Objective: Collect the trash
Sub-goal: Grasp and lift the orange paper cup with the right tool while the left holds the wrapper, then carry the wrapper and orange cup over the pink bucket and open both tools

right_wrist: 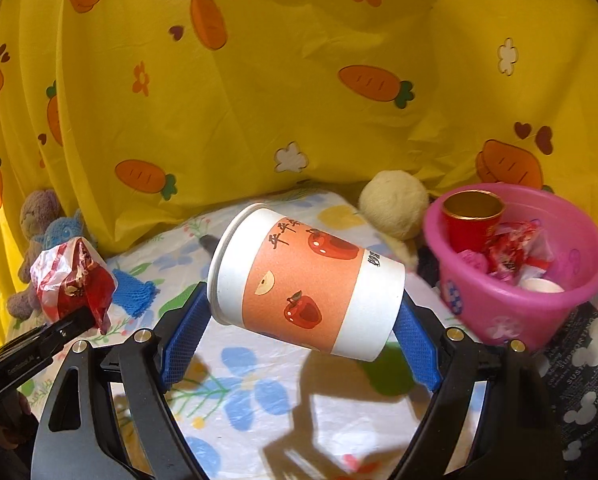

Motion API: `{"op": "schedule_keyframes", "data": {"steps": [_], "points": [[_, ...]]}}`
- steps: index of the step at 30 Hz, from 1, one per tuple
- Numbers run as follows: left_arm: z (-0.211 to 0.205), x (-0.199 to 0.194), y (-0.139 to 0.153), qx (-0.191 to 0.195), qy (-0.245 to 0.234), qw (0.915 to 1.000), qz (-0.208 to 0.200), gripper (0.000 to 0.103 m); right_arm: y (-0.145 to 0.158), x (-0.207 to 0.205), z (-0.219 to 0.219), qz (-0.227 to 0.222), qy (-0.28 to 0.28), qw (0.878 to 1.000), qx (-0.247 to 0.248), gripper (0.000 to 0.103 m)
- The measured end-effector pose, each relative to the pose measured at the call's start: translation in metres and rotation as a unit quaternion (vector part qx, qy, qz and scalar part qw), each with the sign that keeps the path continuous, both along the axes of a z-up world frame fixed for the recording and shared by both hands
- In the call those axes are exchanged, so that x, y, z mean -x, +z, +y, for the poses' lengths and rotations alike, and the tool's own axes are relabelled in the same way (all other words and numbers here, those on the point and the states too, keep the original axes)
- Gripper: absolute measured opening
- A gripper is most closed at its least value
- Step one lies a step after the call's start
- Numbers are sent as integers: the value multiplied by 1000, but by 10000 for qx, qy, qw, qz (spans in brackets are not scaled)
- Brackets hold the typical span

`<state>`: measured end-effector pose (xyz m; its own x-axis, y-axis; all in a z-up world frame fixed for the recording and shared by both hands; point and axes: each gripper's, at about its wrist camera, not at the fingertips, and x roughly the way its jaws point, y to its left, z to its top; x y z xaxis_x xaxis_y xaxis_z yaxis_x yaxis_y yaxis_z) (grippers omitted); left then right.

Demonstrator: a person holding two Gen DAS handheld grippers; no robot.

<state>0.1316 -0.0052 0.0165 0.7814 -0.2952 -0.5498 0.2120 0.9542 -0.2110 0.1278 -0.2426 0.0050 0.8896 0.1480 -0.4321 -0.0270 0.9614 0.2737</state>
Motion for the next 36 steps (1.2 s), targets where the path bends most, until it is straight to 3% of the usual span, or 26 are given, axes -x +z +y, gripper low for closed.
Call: {"op": "schedule_keyframes", "data": {"steps": [7, 12, 22, 36], "points": [[-124, -23, 7, 216, -1324, 9909, 96, 25, 7, 8, -94, -160, -950, 9953, 77, 83], [-192, -44, -7, 286, -1916, 9805, 337, 25, -3, 2, -146, -34, -1298, 9915, 9, 83], [-269, -78, -25, 214, -2333, 9702, 624, 25, -10, -11, -191, 20, -1438, 9894, -204, 83], [-323, -106, -47, 87, -2600, 9606, 979, 25, -8, -9, -222, -116, -1758, 9835, -409, 83]]}}
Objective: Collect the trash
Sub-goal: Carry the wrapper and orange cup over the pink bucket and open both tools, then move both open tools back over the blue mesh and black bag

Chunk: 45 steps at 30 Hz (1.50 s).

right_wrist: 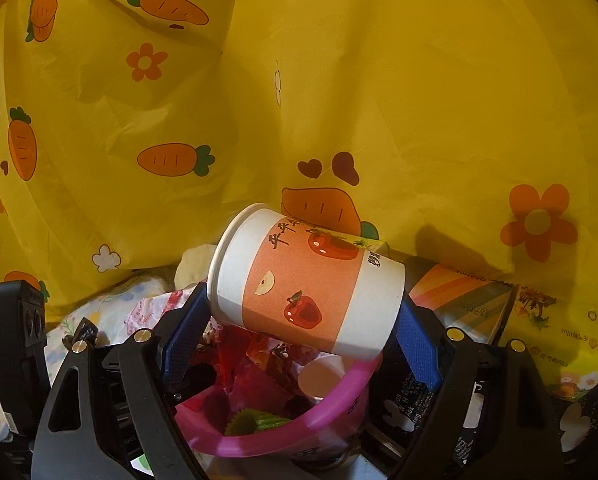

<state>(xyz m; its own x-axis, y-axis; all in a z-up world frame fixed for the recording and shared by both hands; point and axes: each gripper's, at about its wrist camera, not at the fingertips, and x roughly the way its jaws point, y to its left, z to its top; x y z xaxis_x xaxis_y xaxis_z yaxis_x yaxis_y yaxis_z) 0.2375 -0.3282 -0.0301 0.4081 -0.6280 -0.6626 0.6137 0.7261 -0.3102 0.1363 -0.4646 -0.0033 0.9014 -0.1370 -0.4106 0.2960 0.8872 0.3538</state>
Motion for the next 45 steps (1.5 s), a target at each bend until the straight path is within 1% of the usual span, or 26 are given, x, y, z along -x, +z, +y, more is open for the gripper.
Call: {"op": "schedule_keyframes", "data": {"steps": [3, 6, 7, 8, 10, 11, 13, 15, 18, 19, 20, 22, 25, 28, 30, 33, 39, 45], "points": [[-8, -2, -3, -75, -12, 10000, -51, 26, 3, -1, -2, -74, -33, 10000, -27, 83], [-15, -2, -3, -189, -105, 9997, -85, 36, 4, 0, -3, -141, -30, 9999, -44, 83], [-17, -2, -3, -131, -208, 9997, -97, 48, 5, 0, -3, -168, -18, 9998, -48, 83], [-16, 1, -1, -68, -261, 9995, -154, 64, 6, -1, -3, -189, -16, 9998, -50, 83], [-11, 4, 1, 12, -144, 9995, -298, 79, 7, 0, -2, -229, -34, 9997, -36, 83], [-7, 3, 1, 58, -104, 9995, -290, 82, 7, 0, -1, -240, -22, 9997, -46, 83], [4, -2, 1, 161, 30, 9998, -129, 83, 8, 1, -1, -249, 17, 9997, -54, 83], [20, -4, 2, 273, 211, 9994, -61, 83, 8, -1, 2, -223, 91, 9997, -22, 83], [46, 0, 9, 431, 520, 9975, -224, 85, 7, -5, 8, -172, 237, 9996, -8, 83], [55, 2, 11, 439, 677, 9963, -291, 88, 6, -7, 11, -160, 290, 9995, -9, 83], [63, 4, 13, 435, 831, 9949, -361, 90, 6, -8, 14, -145, 352, 9993, -13, 83], [78, 9, 17, 444, 1046, 9924, -471, 90, 3, -12, 21, -97, 472, 9988, -34, 83], [95, 15, 21, 426, 1272, 9890, -617, 90, -3, -18, 31, -5, 653, 9978, -105, 84], [109, 18, 20, 438, 1424, 9869, -622, 93, -10, -24, 40, 161, 830, 9963, -175, 87], [116, 19, 18, 410, 1484, 9862, -609, 93, -12, -24, 42, 160, 899, 9956, -223, 88], [124, 21, 15, 351, 1543, 9854, -623, 93, -12, -18, 42, 91, 859, 9959, -255, 90], [139, 30, 16, 314, 1678, 9829, -690, 93, -8, -2, 41, 33, 637, 9978, -191, 90], [159, 41, 17, 296, 1854, 9797, -702, 93, -1, 13, 52, 10, 395, 9992, 116, 90]]}}
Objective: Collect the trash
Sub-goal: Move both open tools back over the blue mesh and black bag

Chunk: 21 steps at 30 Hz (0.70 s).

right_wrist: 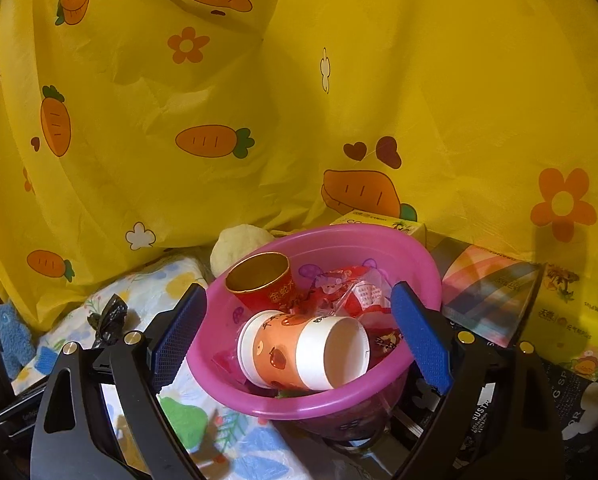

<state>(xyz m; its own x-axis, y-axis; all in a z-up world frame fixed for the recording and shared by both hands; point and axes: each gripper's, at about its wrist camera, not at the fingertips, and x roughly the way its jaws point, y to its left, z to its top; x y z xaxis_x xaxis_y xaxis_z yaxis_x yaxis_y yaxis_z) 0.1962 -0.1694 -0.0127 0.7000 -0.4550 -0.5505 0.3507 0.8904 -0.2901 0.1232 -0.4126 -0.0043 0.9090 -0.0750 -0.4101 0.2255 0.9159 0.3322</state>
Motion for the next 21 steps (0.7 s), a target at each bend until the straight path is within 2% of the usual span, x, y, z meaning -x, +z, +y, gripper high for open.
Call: {"op": "schedule_keyframes", "data": {"steps": [10, 17, 21], "points": [[57, 25, 2, -51, 550, 9985, -36, 93, 14, 22, 44, -236, 117, 9991, 338, 90], [110, 37, -3, -164, 1074, 9941, 12, 93, 7, 15, 99, -81, 589, 9972, 454, 90], [148, 38, -8, -279, 1467, 9888, 82, 93, 2, 1, 137, 66, 994, 9935, 545, 90]]}}
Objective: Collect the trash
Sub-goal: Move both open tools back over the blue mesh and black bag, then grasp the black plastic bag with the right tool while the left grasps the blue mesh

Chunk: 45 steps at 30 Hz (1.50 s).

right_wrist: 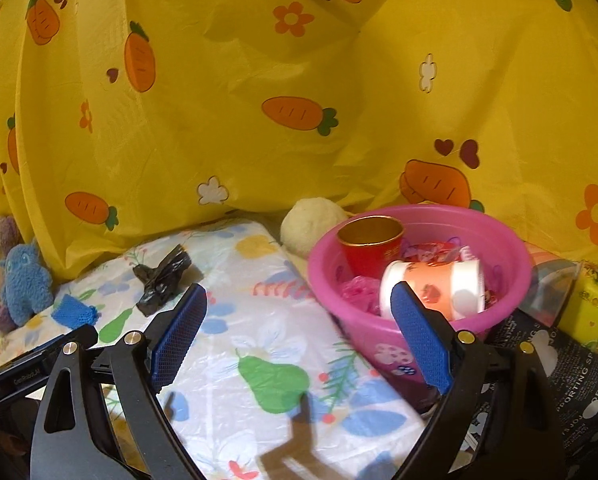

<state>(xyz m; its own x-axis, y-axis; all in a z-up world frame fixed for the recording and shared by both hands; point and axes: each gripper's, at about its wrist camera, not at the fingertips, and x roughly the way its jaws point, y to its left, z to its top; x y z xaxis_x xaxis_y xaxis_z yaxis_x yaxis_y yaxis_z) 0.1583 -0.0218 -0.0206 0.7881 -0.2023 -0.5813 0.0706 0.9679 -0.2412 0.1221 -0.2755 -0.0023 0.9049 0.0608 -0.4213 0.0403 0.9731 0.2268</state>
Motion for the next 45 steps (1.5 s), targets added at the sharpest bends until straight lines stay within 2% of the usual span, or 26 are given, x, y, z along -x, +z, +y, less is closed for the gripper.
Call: {"op": "schedule_keyframes", "data": {"steps": [4, 11, 17, 24, 29, 40, 43, 45], "points": [[44, -1, -3, -159, 457, 9988, 20, 93, -4, -19, 38, 116, 375, 9991, 127, 90], [120, -15, 0, -346, 1284, 9911, 100, 93, -5, -65, 99, 384, 938, 9945, 276, 90], [161, -29, 1, -385, 1651, 9854, 144, 93, -16, -111, 140, 631, 1107, 9909, 438, 90], [167, -50, -3, -610, 1590, 9852, 184, 93, -35, -159, 174, 968, 1138, 9872, 564, 88], [163, -70, -7, -653, 1458, 9869, 209, 93, -51, -186, 192, 1187, 1069, 9847, 692, 84], [161, -104, -26, -646, 1272, 9887, 468, 93, -68, -213, 212, 1465, 1100, 9792, 875, 83], [165, -108, -31, -580, 1284, 9886, 530, 93, -71, -219, 213, 1586, 1086, 9775, 870, 81], [169, -109, -35, -512, 1313, 9884, 570, 93, -74, -222, 215, 1687, 1149, 9750, 875, 74]]}}
